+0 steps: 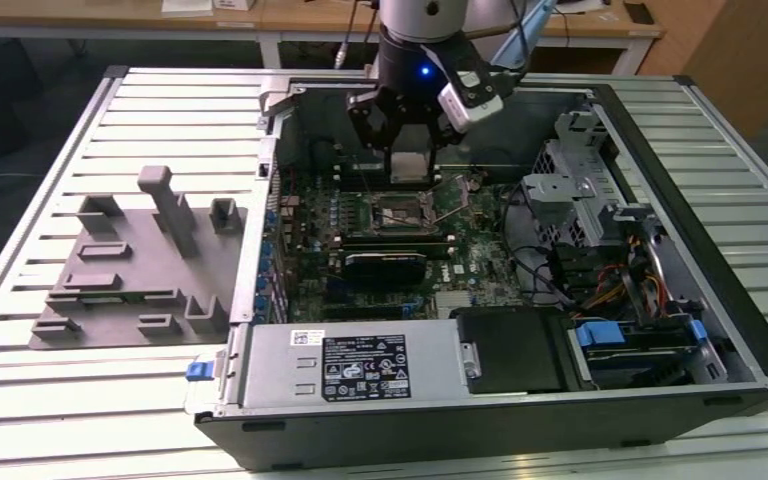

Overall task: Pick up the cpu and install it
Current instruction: 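Pick up the cpu and move it towards the insertion slot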

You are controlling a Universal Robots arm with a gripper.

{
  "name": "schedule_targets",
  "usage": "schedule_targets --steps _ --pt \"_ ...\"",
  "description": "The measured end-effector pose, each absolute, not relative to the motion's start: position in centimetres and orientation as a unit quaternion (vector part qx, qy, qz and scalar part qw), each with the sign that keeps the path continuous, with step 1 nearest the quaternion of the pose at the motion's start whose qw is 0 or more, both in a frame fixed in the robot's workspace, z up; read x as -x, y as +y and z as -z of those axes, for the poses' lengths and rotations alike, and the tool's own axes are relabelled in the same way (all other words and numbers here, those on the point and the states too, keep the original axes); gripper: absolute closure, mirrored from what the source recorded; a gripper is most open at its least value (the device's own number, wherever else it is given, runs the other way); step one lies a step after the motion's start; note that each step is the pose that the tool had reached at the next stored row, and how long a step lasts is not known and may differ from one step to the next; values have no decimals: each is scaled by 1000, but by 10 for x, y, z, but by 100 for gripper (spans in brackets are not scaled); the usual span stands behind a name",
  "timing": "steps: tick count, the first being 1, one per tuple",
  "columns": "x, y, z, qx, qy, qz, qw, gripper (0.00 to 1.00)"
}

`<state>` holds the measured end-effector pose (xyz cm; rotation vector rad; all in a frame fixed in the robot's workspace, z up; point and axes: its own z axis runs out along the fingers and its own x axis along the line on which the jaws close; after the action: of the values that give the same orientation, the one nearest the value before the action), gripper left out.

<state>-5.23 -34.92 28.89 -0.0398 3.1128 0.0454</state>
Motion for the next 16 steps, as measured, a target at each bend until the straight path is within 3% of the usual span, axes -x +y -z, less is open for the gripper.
schedule_targets --steps 16 --pt "51 -347 -272 12 1000 -14 11 45"
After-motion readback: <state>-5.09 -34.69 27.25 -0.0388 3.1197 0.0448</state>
